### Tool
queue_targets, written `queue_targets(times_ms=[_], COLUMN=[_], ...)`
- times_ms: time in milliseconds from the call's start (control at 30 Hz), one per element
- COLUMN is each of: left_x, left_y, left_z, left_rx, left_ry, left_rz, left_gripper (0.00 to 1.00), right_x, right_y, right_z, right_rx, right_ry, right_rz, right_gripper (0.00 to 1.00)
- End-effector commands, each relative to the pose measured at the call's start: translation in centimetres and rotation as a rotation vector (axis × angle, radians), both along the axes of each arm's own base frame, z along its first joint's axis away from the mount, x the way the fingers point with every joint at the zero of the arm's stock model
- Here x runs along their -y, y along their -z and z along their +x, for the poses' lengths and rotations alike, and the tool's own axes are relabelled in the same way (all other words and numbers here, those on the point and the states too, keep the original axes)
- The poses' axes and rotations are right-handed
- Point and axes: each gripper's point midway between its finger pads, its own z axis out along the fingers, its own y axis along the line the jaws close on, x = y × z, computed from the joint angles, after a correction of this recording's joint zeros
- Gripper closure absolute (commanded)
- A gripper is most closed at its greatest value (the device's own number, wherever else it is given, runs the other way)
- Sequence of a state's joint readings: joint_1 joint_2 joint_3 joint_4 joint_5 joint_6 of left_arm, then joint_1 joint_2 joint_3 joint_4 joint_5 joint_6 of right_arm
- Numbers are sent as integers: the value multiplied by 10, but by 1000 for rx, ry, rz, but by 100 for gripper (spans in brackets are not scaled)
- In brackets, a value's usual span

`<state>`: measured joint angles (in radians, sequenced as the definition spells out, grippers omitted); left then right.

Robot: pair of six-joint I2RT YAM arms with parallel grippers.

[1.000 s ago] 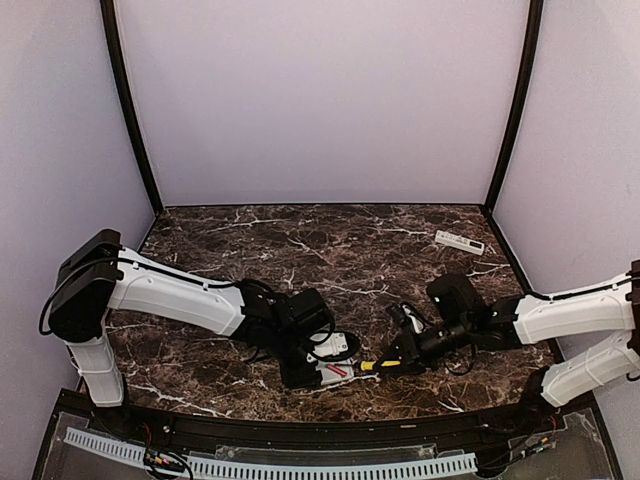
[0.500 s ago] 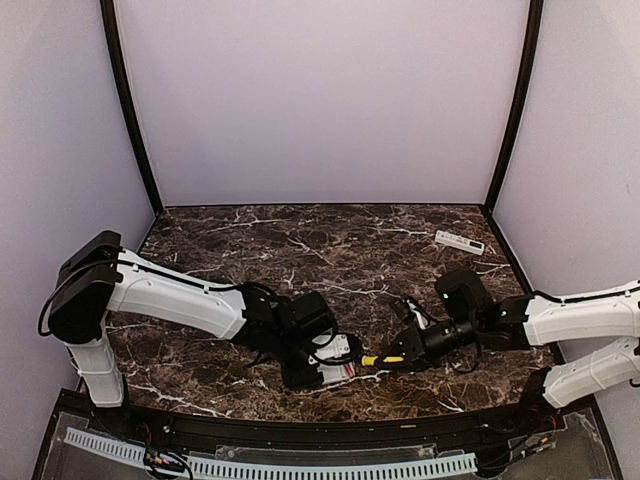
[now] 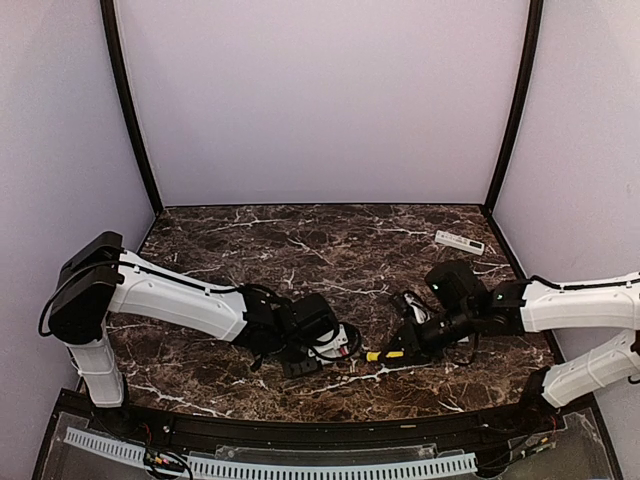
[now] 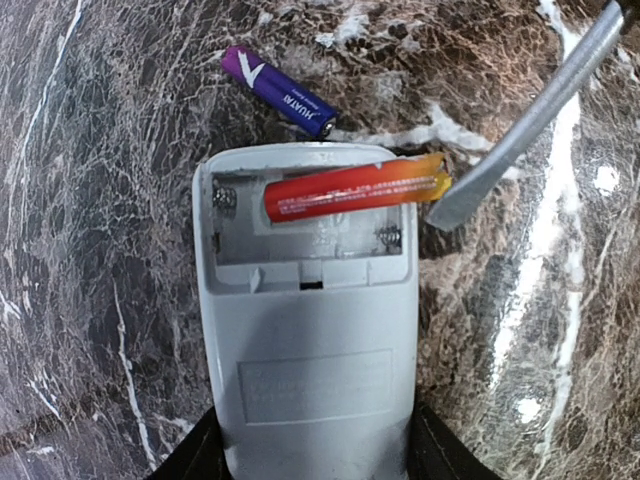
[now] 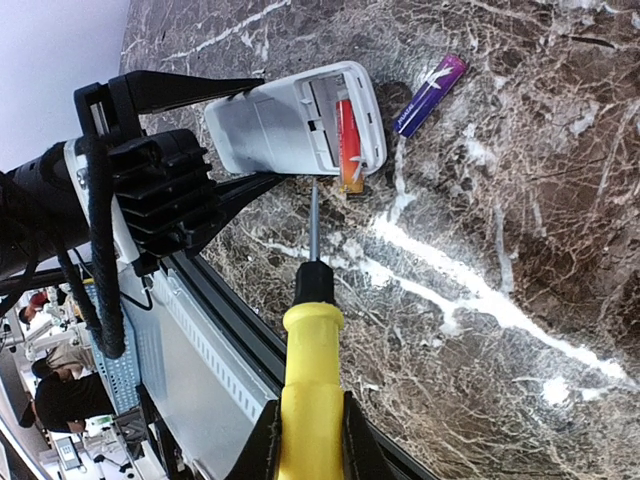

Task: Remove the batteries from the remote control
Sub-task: Remove the battery from the remote control without the battery cover.

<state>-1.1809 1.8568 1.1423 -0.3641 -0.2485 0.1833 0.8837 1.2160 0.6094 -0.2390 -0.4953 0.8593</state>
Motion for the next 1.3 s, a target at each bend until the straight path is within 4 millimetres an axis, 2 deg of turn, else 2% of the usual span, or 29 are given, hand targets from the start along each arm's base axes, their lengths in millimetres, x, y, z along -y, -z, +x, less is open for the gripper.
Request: queue_targets(times_ms=[0,167,400,667,1267], left_x=[-28,-28,-29,-31,-34], left_y=[18,18,18,19,22], left_z=[4,4,5,6,11], left_rx=[18,21,24,31,56], left_ry=[-33,-34,-35,-40,-61], left_rz=[113,117,121,132,154], left_gripper=[67,67,67,67,67], right_x=[-5,-18,-28,-10,6], right_y=[-2,-5,10,8,6], right_z=[9,18,21,31,28], right_rx=[52,79,80,150,158], right_ry=[-6,-5,-23,40,71], right_rz=[-33,-44,-136,-299,-347], right_gripper=[100,100,100,100,100])
